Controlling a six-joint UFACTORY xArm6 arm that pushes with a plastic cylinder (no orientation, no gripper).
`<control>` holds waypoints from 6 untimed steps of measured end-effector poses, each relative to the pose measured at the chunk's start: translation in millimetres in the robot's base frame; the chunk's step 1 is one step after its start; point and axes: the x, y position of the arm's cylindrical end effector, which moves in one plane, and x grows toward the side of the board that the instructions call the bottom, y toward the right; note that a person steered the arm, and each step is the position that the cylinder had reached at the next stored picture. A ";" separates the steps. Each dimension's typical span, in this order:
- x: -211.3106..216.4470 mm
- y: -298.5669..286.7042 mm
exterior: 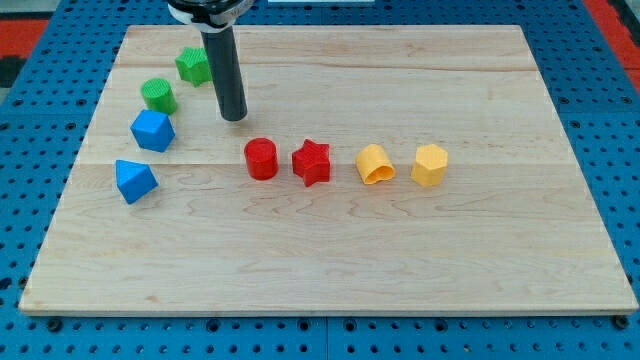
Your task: Move the blue cube closer to the blue triangle
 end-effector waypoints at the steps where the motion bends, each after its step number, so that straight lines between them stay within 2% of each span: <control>1: -2.1 -22.4; 5: 25.5 -96.7; 6: 10.9 -106.8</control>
